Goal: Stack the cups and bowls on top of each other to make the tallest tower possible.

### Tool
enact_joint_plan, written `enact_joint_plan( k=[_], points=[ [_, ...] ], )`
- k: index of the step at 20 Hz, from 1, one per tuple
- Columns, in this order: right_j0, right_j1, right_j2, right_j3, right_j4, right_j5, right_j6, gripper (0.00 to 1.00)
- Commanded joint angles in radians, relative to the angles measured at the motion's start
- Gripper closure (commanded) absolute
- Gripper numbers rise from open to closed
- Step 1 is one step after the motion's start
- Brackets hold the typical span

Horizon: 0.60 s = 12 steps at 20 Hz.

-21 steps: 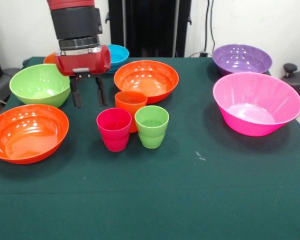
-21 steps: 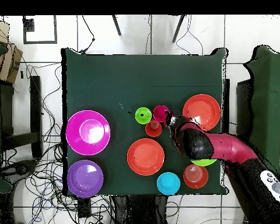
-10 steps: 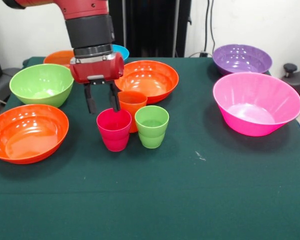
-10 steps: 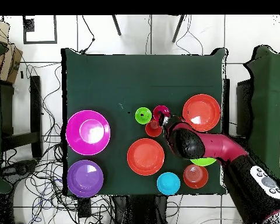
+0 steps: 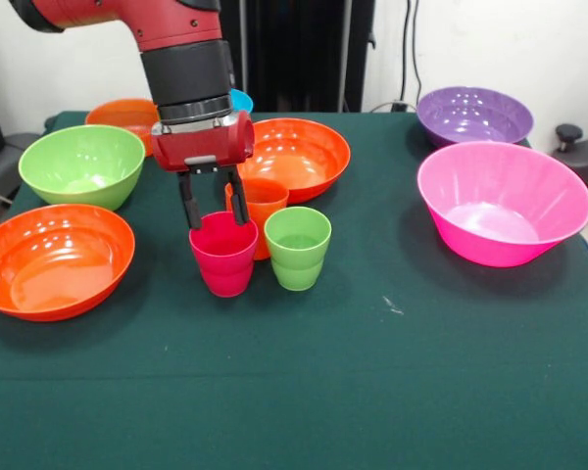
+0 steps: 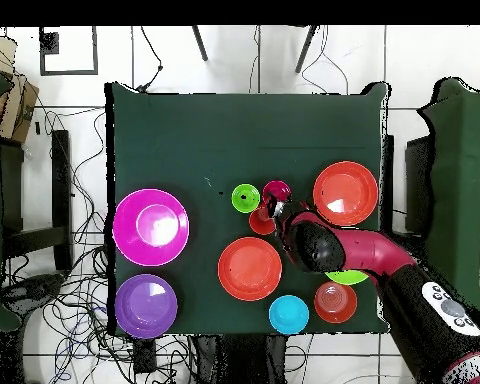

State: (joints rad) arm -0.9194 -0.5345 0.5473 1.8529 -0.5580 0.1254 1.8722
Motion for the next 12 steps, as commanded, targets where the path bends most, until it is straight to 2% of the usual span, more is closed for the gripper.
enact_joint_plan(
  k=[1, 12],
  points=[
    [0.046, 0.051, -0.034, -0.071, -0.005, -0.013, 0.074, 0.00],
    [0.043, 0.047, -0.036, -0.074, -0.010, -0.011, 0.067, 0.00]
  ],
)
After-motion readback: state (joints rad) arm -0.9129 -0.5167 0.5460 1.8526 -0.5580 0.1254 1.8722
